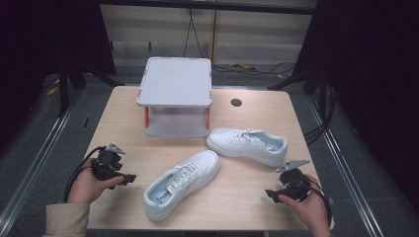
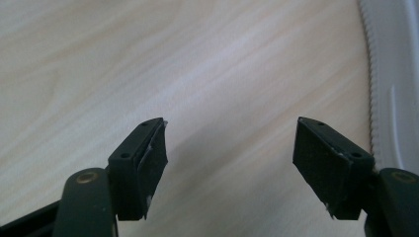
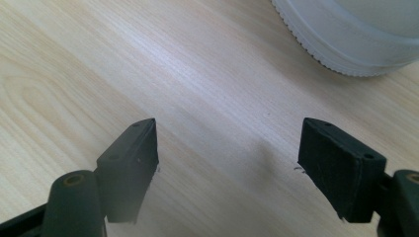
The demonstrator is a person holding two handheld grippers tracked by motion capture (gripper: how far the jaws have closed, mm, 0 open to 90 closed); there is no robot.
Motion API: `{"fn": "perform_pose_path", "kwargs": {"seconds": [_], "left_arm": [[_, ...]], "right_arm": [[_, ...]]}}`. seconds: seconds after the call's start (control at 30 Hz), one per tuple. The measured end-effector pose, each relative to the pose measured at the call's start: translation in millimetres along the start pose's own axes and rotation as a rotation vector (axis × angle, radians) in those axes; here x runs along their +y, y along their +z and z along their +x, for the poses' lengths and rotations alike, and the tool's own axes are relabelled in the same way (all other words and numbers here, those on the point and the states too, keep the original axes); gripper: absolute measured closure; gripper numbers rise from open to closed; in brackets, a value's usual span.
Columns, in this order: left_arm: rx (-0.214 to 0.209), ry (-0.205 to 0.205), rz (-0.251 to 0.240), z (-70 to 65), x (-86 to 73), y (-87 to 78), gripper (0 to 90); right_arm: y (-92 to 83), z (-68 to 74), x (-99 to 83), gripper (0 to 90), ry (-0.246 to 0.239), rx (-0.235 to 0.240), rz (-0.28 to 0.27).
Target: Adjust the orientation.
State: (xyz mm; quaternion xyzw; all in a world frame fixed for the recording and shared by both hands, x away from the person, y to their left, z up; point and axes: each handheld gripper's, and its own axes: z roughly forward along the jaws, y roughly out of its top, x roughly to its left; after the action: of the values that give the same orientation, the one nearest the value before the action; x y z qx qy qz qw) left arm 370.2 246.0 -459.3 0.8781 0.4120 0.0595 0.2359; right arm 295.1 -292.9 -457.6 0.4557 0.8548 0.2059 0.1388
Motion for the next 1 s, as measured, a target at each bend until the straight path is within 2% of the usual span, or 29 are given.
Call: {"fn": "perform_pose_path", "kwargs": {"seconds": [0.1,0.23,0.27,0.3,0.33,0.47,0.5,0.57,0.6,0.63,0.67,0.77,0.93,1.0], "left_arm": [[0.004,0.006,0.043,-0.7,-0.4,-1.2,28.9],[-0.017,0.000,0.068,-2.5,-0.3,-4.0,28.9],[-0.032,0.011,0.089,-4.6,0.9,-6.3,28.9],[-0.032,0.011,0.089,-4.6,0.9,-6.3,28.9],[-0.060,0.019,0.097,-7.1,4.0,-10.6,28.9],[-0.065,0.024,0.089,-11.0,9.5,-19.8,28.9],[-0.072,0.037,0.081,-13.7,12.4,-24.8,28.9],[-0.103,0.059,0.051,-21.5,19.4,-34.8,28.9],[-0.122,0.077,0.043,-24.6,21.9,-37.6,28.8],[-0.122,0.077,0.043,-24.6,21.9,-37.6,28.8],[-0.145,0.098,0.035,-28.2,25.3,-39.9,28.8],[-0.162,0.137,0.048,-35.8,35.7,-46.2,29.0],[-0.160,0.152,0.056,-42.5,45.0,-53.0,30.4],[-0.176,0.161,0.070,-50.5,50.8,-54.2,31.5]], "right_arm": [[1.2,1.2,1.6,23.0,-0.008,-0.004,0.013],[0.9,2.6,3.9,22.9,-0.021,0.000,0.007],[0.3,3.1,5.1,23.0,-0.025,-0.008,0.003],[0.3,3.1,5.1,23.0,-0.025,-0.008,0.003],[-0.4,3.3,6.5,23.2,-0.028,-0.010,-0.001],[-0.8,4.1,11.6,23.2,-0.027,-0.013,0.004],[-1.0,5.1,14.2,23.2,-0.034,-0.014,0.003],[-1.0,8.2,23.1,23.3,-0.039,-0.012,-0.014],[-0.6,9.0,26.1,23.3,-0.042,-0.013,-0.018],[-0.6,9.0,26.1,23.3,-0.042,-0.013,-0.018],[-0.1,10.0,29.0,23.3,-0.043,-0.012,-0.021],[2.1,14.2,36.0,23.3,-0.037,0.006,-0.030],[3.4,13.8,34.1,23.3,-0.042,-0.006,-0.016],[3.8,12.7,32.2,23.3,-0.030,-0.006,-0.012]]}}
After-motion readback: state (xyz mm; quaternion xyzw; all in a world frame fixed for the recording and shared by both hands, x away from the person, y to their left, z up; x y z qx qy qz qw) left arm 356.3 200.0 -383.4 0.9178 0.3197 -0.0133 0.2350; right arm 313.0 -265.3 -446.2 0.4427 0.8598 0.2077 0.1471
